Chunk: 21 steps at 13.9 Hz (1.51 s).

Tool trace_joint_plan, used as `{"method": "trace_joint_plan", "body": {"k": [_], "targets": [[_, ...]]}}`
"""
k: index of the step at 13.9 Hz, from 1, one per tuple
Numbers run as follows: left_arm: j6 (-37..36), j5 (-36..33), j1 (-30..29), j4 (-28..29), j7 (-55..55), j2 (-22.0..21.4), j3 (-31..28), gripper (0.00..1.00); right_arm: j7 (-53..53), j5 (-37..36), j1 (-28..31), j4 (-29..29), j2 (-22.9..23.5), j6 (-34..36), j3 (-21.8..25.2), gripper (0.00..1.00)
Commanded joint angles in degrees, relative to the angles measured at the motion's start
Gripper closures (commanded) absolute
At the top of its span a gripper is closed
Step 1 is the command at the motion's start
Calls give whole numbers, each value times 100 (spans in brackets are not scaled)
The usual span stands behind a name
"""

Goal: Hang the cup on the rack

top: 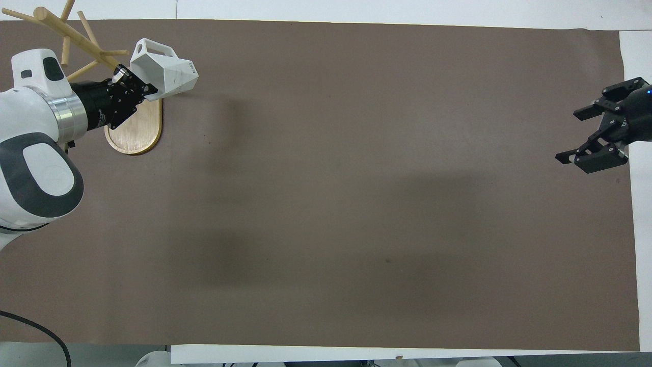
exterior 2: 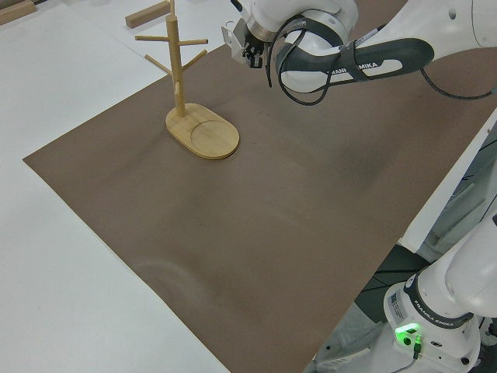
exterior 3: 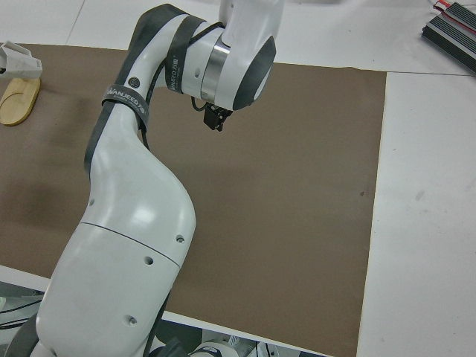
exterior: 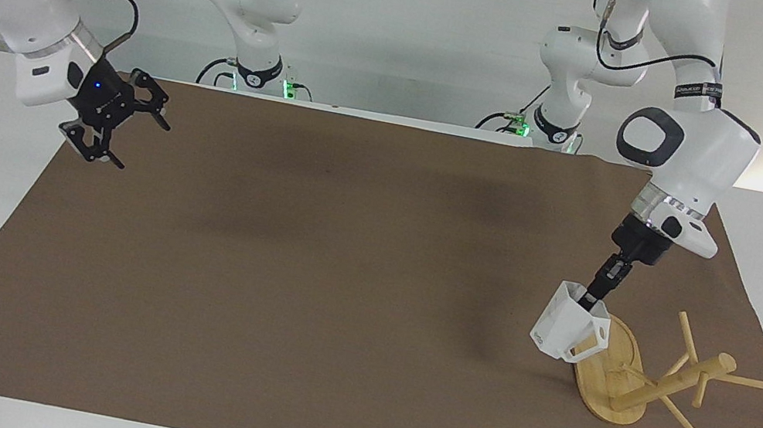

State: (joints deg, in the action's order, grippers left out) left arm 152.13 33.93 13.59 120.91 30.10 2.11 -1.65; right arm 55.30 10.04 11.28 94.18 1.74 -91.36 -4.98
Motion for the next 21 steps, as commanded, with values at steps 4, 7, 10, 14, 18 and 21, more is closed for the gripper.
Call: {"method": "trace_joint_plan", "body": {"k": [4, 7, 10, 14, 18, 21], "targets": [[194, 149, -233, 135, -83, 61, 42, 100, -3023, -1203, -205, -1058, 19, 1278, -38, 1], [237, 149, -304, 109, -231, 236, 33, 100, -4260, -1294, -187, -1120, 28, 1524, -20, 1], [238, 149, -462, 82, -416, 325, 42, 100, -4905, -1285, -354, -1174, 37, 1551, -29, 1], [238, 149, -567, 65, -618, 360, 33, 100, -5477, -1241, -363, -1174, 2, 1727, -29, 1], [203, 149, -577, 3, -1284, 404, 33, 100, -5416, -1223, -372, -1112, -69, 1701, -29, 1], [220, 149, -577, 12, -1498, 395, 33, 100, -5442, -1224, -381, -1112, -77, 1622, -38, 1]]}}
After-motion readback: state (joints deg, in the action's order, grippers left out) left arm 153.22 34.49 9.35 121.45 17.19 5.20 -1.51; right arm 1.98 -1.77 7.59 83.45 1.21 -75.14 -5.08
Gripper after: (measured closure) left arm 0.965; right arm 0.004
